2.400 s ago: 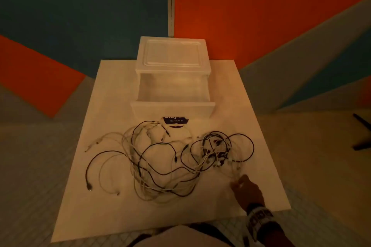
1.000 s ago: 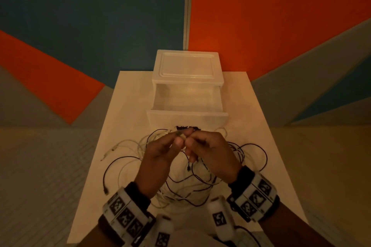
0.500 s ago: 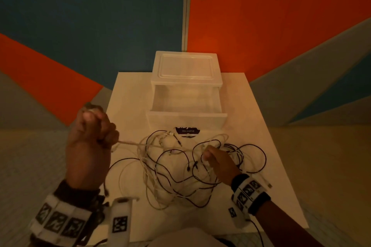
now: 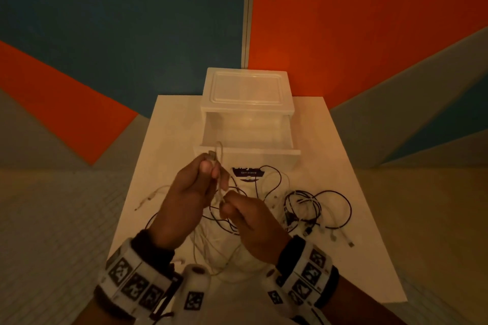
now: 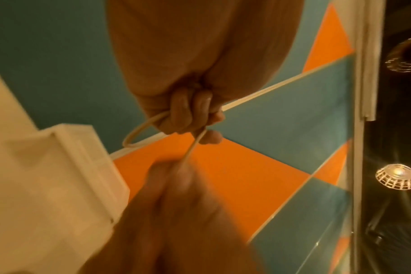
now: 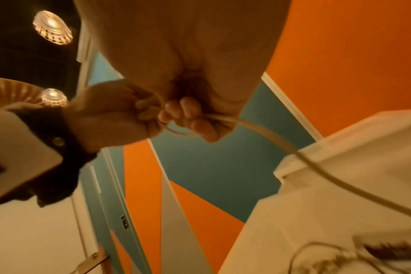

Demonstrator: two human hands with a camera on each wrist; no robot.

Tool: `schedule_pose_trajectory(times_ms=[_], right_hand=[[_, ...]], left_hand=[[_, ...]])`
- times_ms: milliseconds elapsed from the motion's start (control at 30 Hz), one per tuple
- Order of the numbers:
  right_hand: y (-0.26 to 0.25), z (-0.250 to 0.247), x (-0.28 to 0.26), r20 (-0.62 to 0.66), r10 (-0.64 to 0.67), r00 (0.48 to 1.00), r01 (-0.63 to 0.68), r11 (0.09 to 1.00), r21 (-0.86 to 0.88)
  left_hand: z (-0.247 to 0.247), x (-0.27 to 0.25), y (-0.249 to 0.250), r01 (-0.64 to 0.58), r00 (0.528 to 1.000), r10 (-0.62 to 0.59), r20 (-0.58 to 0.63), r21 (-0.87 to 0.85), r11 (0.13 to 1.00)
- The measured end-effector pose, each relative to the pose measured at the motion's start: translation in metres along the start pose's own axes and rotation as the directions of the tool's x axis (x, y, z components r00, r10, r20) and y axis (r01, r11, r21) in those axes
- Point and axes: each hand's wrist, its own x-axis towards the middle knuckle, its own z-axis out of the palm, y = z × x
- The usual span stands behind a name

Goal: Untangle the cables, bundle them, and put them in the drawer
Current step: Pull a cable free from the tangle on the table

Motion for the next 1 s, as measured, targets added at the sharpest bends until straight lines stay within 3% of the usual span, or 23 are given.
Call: schedule_pose_trajectory(times_ms=[200, 300, 400, 500, 567, 667, 767, 867, 933, 1000], right_hand=[[0.049, -0.005, -0.022, 0.110, 0.129, 0.985, -0.125, 0.991, -0.048], [0.075, -0.007, -0.026, 0.090, 0.217, 0.972, -0.213, 0.976, -0.049], [0.098, -0.007, -0.025, 0.067, 0.313, 0.947, -0.300, 0.941, -0.160], [0.112, -0.007, -0.026, 0.074, 0.404, 0.912, -0.379, 0.897, -0.225], [0.119, -0.007, -0.027, 0.093, 0.477, 0.874, -0.447, 0.864, -0.230], [0.126, -0.011, -0.029, 0.102, 0.434, 0.895, -0.374, 0.854, -0.361], [0.120, -0.018, -0.023, 0.061, 0.359, 0.931, -0.287, 0.825, -0.486], [0.112, -0.025, -0.020, -0.113, 0.261, 0.959, -0.278, 0.771, -0.573], [0.095, -0.032, -0.018, -0.181, 0.231, 0.956, -0.288, 0.858, -0.425], [0.071, -0.041, -0.014, -0.205, 0.352, 0.913, -0.363, 0.931, -0.021]], left_hand=[[-0.036, 0.008, 0.033, -0.119, 0.990, 0.102, -0.097, -0.188, 0.975], [-0.045, 0.007, 0.050, -0.197, 0.975, 0.167, -0.149, -0.216, 0.956], [-0.045, 0.004, 0.061, -0.286, 0.950, 0.248, -0.187, -0.214, 0.934], [-0.075, 0.011, 0.062, -0.346, 0.938, 0.305, -0.166, -0.395, 0.851], [-0.107, 0.020, 0.064, -0.275, 0.960, 0.252, -0.125, -0.599, 0.752], [-0.107, 0.015, 0.070, -0.267, 0.963, 0.240, -0.122, -0.329, 0.906], [-0.074, 0.004, 0.071, -0.351, 0.929, 0.308, -0.207, -0.222, 0.910], [-0.064, -0.003, 0.062, -0.300, 0.941, 0.255, -0.223, -0.203, 0.932], [-0.059, -0.005, 0.054, -0.232, 0.952, 0.193, -0.238, -0.148, 0.961], [-0.054, -0.008, 0.046, -0.176, 0.962, 0.147, -0.229, -0.109, 0.978]])
